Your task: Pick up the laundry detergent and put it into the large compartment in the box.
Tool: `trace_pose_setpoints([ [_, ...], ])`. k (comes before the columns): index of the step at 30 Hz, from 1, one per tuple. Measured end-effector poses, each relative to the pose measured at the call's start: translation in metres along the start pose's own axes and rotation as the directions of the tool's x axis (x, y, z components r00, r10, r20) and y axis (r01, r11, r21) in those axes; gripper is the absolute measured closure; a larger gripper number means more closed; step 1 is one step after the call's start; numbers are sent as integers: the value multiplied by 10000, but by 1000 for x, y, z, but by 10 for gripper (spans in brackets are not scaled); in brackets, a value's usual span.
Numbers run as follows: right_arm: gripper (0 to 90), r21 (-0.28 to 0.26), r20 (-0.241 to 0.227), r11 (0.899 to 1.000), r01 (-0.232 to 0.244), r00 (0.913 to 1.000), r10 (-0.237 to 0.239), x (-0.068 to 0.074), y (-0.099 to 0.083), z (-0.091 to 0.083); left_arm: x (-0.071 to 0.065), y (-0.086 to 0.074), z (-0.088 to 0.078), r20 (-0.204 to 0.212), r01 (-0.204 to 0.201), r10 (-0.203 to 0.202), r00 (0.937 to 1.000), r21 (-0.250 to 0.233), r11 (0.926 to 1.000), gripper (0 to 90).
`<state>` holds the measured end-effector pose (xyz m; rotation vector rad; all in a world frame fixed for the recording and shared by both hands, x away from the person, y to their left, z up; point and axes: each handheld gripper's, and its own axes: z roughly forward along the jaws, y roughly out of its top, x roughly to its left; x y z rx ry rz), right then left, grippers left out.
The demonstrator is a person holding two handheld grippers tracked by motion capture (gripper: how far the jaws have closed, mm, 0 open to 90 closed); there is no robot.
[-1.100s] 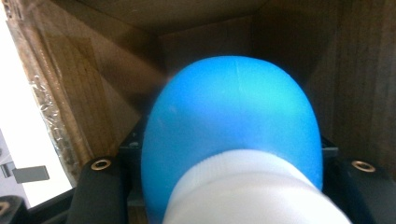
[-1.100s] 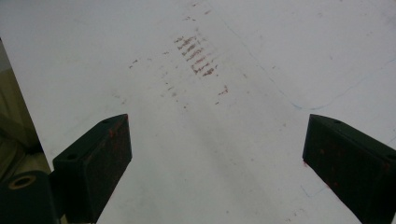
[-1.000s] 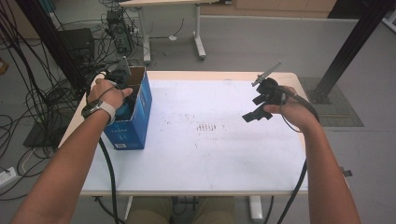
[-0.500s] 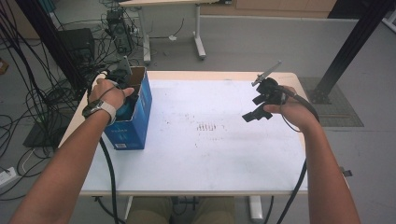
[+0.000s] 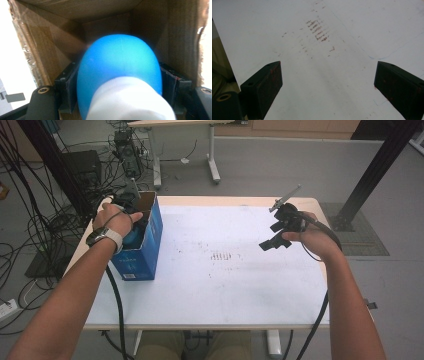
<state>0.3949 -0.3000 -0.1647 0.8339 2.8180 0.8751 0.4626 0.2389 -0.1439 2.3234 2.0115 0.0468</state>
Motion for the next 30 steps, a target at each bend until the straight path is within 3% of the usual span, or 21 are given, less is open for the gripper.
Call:
trace_pose_setpoints([
  [18,79,30,34,10000,35,10000,-35,4,2,-2,14,-6,-13,606,-276,288,9977,-201,9994,262],
  [19,79,23,37,10000,22,10000,-22,5,2,-2,13,-5,-15,567,-285,292,9980,-133,9995,203],
  [30,79,40,52,10000,40,10000,-41,6,3,-4,13,-7,-35,632,-517,534,9966,-290,9982,140],
])
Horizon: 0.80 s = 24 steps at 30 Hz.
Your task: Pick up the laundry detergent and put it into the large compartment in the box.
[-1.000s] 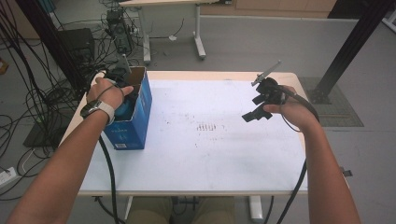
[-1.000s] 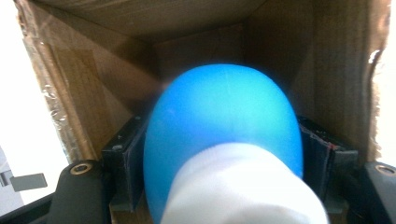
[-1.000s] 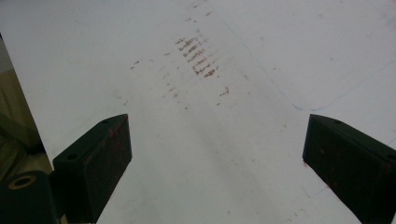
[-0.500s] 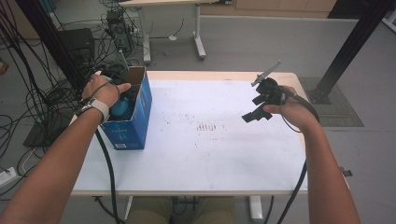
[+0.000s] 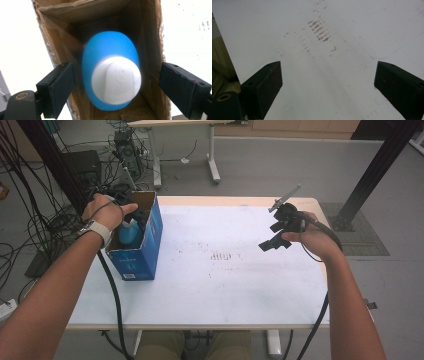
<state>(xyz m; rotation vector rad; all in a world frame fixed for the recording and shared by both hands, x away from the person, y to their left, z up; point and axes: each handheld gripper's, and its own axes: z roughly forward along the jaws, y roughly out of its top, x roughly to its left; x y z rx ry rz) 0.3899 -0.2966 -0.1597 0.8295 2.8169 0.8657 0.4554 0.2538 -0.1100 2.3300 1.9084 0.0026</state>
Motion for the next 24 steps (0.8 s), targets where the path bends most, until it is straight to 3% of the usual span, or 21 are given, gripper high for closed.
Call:
trace_pose_setpoints([
  [10,79,-10,37,10000,-9,10000,9,1,1,-3,-8,1,-22,-19,-273,273,9996,-203,9994,115],
  [15,79,-57,93,10000,-21,10000,22,2,0,-6,-16,4,-33,-35,-640,639,9979,-108,9979,110],
  [24,79,-51,223,9999,-90,9997,92,4,-3,-14,-22,0,-64,187,-1169,1178,9929,-462,9921,90],
])
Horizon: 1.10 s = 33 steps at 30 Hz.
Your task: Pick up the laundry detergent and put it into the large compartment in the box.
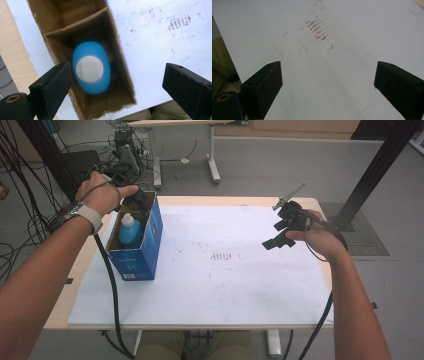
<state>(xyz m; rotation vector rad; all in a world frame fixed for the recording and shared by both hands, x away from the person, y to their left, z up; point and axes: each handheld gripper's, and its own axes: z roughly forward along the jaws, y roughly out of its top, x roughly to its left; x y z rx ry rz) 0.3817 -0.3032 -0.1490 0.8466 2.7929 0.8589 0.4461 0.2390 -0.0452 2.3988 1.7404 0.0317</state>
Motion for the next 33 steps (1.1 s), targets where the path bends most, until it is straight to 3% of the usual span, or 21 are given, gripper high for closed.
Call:
trace_pose_setpoints([
  [3,79,22,26,10000,-21,10000,21,0,-1,-2,-3,-2,-14,73,-266,268,9996,-233,9994,81],
  [7,79,3,80,10000,-87,9999,87,1,-4,-5,-15,-4,-28,175,-934,943,9954,-460,9946,61],
  [11,79,-3,91,10000,-92,9999,92,2,-5,-6,-29,-6,-36,183,-1661,1677,9857,-684,9837,64],
  [17,79,-16,137,9999,-114,9998,115,4,-6,-9,-49,-4,-37,253,-2609,2631,9644,-680,9630,66],
  [20,79,3,166,9999,-162,9997,161,5,-6,-10,-56,-4,-37,366,-3038,3069,9511,-703,9501,66],
  [23,79,16,162,9998,-210,9996,210,6,-7,-11,-61,-1,-39,526,-3594,3626,9305,-604,9312,67],
  [29,79,-17,192,9995,-312,9993,312,7,-9,-14,-71,-3,-39,809,-4578,4647,8818,-908,8844,71],
  [32,79,14,187,9994,-351,9992,350,7,-10,-13,-79,-5,-36,797,-4700,4776,8750,-976,8773,63],
  [33,79,5,192,9993,-367,9991,367,8,-10,-13,-82,-4,-35,779,-4812,4885,8691,-953,8714,61],
])
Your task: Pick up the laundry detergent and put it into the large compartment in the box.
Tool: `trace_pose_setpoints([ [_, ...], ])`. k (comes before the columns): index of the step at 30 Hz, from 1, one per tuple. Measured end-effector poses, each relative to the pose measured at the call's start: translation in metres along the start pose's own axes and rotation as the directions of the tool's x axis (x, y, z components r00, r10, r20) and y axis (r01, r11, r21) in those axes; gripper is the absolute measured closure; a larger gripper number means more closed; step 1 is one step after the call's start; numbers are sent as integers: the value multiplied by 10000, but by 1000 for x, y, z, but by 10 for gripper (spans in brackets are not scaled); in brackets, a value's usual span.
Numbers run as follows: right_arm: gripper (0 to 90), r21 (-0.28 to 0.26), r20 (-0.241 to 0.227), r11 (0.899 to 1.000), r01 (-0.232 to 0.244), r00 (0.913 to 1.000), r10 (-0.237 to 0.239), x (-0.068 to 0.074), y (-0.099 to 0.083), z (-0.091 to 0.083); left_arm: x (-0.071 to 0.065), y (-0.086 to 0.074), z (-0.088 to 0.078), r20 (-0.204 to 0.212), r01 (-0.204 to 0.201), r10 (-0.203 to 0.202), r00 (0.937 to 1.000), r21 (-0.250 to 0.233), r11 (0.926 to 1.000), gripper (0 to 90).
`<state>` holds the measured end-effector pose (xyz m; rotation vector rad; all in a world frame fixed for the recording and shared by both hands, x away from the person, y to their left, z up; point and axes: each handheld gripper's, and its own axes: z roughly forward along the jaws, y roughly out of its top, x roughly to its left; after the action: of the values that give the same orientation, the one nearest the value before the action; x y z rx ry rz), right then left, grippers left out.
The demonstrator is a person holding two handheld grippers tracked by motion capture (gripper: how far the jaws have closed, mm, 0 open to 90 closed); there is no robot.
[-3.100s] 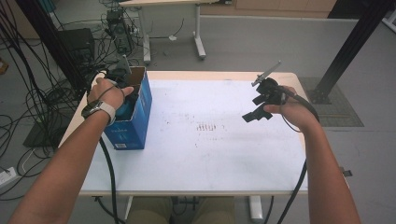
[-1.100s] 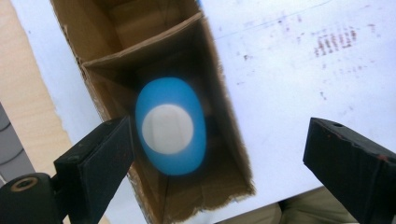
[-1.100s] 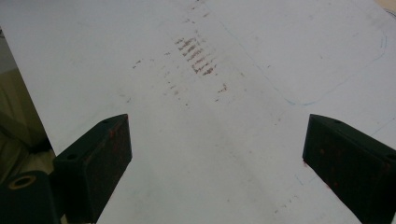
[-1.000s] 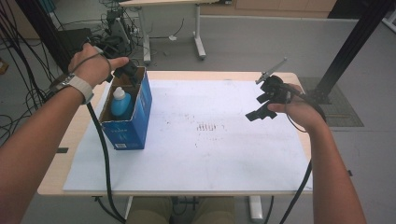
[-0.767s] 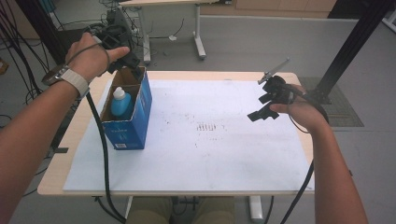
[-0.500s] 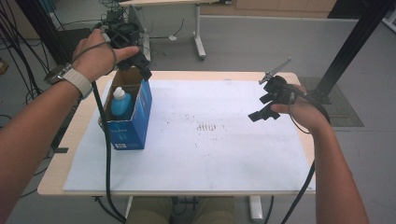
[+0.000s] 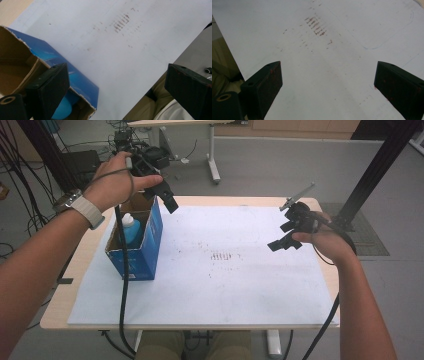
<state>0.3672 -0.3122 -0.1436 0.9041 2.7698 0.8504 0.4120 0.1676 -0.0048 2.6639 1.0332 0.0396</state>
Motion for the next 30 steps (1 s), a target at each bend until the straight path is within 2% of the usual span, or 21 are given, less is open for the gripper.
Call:
trace_pose_setpoints([
  [5,79,34,-37,9999,-95,9999,96,0,-2,2,-6,7,8,282,-542,539,9981,92,9985,63],
  [10,79,-27,8,9999,-159,9999,159,2,-4,0,-7,13,14,571,-1137,1126,9920,168,9934,56],
  [17,79,-39,4,9998,-209,9998,209,2,-7,-1,-10,11,19,788,-1707,1700,9823,24,9853,56],
  [20,79,-32,22,9998,-213,9998,213,3,-7,0,-15,12,24,876,-2126,2113,9735,54,9771,56],
  [24,79,-26,-5,9997,-235,9997,235,4,-7,1,-24,15,31,1024,-2758,2727,9566,172,9611,56],
  [26,79,-19,4,9997,-235,9997,235,5,-7,1,-27,17,35,1168,-3071,3025,9460,232,9514,56],
  [30,79,-61,11,9997,-239,9997,239,6,-8,1,-33,19,41,1343,-3472,3401,9307,321,9373,57],
])
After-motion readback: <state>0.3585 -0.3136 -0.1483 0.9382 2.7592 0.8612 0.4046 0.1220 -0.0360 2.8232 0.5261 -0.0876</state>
